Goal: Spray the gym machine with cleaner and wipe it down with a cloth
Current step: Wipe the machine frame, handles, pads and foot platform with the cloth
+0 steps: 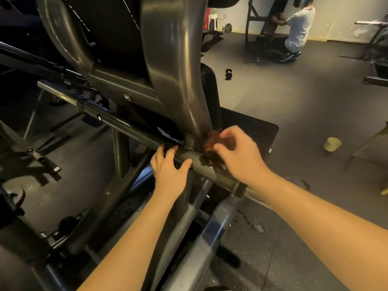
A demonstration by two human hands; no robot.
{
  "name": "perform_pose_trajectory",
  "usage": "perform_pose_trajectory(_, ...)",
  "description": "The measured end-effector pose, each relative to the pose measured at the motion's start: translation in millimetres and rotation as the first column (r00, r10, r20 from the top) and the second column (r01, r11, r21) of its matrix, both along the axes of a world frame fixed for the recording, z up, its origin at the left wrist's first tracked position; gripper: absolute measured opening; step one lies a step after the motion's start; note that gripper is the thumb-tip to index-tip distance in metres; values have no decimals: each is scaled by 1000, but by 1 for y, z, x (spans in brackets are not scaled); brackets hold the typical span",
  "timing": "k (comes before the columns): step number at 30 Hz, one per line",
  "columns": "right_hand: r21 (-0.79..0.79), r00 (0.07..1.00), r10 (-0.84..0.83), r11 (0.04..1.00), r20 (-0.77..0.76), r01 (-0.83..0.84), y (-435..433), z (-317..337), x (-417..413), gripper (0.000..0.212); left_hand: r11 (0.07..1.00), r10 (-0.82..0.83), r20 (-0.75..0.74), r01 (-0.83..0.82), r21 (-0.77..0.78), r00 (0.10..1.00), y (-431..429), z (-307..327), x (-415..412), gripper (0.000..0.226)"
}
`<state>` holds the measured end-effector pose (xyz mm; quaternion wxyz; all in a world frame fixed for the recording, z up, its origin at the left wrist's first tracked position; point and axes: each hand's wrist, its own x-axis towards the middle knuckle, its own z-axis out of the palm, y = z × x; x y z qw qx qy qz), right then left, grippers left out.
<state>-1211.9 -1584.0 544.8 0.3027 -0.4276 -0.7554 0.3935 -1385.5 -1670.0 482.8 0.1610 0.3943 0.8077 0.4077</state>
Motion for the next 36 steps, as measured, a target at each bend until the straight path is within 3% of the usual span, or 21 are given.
perform_pose_trajectory(3,35,966,97,994,241,-108,-1,-30,-18,26,999,-37,-53,38,11,998,-1,-6,-4,60)
perform_pose_trajectory(9,135,932,136,972,335,-191,5,-35,-53,33,999,-49,-44,50,5,998,3,-8,-12,54)
perform_pose_trajectory(14,-3,886,254,962,387,-274,26,-27,-32,39,996,-86,-27,86,-16,996,-2,-8,-11,59)
perform_pose_trajectory(17,-111,867,282,959,412,-259,37,-25,9,29,994,-105,-4,105,0,994,-3,-8,-9,61)
perform_pose_trajectory(21,-198,897,261,959,356,-201,46,-29,32,27,995,-97,0,97,-9,995,-1,-9,-9,62)
perform_pose_trajectory(25,-133,912,336,941,234,-312,32,-28,-2,18,995,-92,-16,91,-43,996,0,-7,-12,61)
perform_pose_trajectory(30,-62,896,343,938,282,-340,31,-26,14,16,997,-75,-55,73,-38,996,-1,-10,-5,63)
perform_pose_trajectory(33,-79,918,294,956,265,-283,28,-26,54,17,999,-51,-162,53,5,985,-4,-13,17,59)
perform_pose_trajectory(36,-81,962,190,981,195,-178,15,-29,88,22,989,-134,-280,145,21,951,-5,-13,48,51)
